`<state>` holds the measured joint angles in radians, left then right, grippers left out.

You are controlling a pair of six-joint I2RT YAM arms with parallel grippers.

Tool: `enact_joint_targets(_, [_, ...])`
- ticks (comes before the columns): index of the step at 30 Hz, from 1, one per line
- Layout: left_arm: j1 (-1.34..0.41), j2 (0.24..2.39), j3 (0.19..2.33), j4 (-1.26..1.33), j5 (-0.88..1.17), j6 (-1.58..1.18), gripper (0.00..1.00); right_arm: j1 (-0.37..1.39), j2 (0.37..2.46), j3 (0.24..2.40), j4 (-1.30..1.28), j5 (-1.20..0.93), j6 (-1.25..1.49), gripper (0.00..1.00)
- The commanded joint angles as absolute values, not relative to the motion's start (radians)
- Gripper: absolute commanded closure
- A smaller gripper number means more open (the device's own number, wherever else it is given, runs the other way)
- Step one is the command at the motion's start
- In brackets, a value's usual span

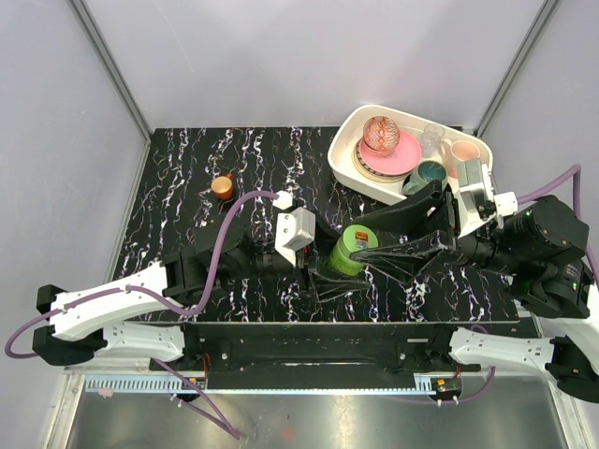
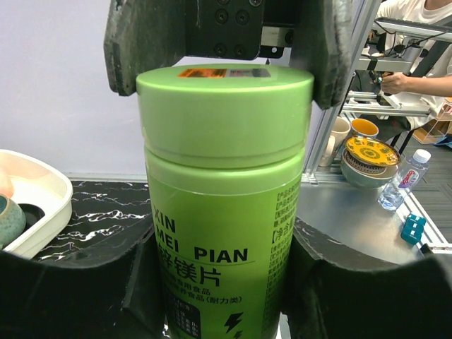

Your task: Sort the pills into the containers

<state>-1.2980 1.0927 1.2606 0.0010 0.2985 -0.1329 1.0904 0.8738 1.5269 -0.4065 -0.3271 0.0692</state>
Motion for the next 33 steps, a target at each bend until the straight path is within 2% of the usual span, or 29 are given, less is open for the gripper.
enact_joint_targets(1, [-1.298,1.058,1.299,0.104,0.296,-0.138,1.00,1.092,0.885,1.520,-0.383,-0.362,0.084,0.46])
enact_joint_targets(5, [-1.298,1.051,1.293,0.117,0.290,-0.138,1.00,1.094,0.885,1.514,-0.385,-0.364,0.091,0.41])
enact_joint_targets(26, [-1.298,1.040,1.275,0.133,0.268,-0.141,1.00,1.094,0.885,1.499,-0.390,-0.413,0.115,0.38])
enact_joint_targets(29, [-1.298,1.039,1.275,0.135,0.268,-0.143,1.00,1.092,0.884,1.497,-0.393,-0.413,0.114,0.33])
enact_joint_targets(33, [-1.298,1.035,1.275,0.135,0.267,-0.143,1.00,1.094,0.885,1.497,-0.394,-0.419,0.117,0.33])
